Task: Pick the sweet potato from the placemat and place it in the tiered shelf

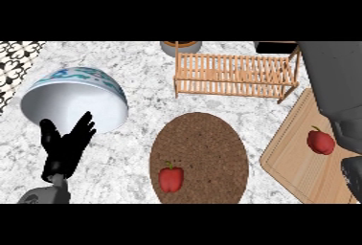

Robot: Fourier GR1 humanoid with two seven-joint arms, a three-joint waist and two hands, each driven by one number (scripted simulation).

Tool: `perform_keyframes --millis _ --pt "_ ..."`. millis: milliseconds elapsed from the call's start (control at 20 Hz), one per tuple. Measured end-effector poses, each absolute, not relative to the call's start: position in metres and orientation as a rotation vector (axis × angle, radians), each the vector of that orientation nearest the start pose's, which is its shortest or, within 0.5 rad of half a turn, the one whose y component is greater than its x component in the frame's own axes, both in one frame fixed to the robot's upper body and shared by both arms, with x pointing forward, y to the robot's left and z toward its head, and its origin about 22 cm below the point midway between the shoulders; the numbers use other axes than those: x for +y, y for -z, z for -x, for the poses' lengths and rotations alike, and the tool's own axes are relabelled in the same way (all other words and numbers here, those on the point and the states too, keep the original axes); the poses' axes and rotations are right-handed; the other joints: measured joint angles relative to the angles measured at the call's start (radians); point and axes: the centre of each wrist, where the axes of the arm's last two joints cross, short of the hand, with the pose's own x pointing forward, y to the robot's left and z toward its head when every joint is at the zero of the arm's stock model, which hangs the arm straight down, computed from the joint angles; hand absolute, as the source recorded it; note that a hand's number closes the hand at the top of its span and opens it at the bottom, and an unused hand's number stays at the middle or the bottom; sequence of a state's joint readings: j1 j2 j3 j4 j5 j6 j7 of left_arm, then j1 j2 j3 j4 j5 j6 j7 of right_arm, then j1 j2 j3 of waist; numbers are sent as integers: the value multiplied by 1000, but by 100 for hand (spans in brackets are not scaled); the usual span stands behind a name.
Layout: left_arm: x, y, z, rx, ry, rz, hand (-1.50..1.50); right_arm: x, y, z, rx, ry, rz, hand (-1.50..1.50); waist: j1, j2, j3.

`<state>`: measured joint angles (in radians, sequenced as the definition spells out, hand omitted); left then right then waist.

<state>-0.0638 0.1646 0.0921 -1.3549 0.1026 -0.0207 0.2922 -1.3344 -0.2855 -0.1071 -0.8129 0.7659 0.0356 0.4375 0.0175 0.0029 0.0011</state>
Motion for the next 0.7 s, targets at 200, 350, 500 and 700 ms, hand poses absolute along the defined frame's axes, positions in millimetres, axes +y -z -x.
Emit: perform_keyframes --millis 200,350,500,700 --pt "291 24 -250 -1133 -27 -89 0 -158 -308 -449 -1586 -647 942 150 -2 -1 -1" --pt "291 22 -252 -1127 -35 -87 0 -158 -312 -450 -1580 -646 957 150 -3 -1 -1" --pt "288 23 -252 -1121 -39 -88 0 -163 -311 -449 -1602 -508 902 -150 -8 -2 -1" --pt "285 22 -253 -1116 -38 -88 0 -173 -311 -450 -1639 -360 828 -150 -7 -1 0"
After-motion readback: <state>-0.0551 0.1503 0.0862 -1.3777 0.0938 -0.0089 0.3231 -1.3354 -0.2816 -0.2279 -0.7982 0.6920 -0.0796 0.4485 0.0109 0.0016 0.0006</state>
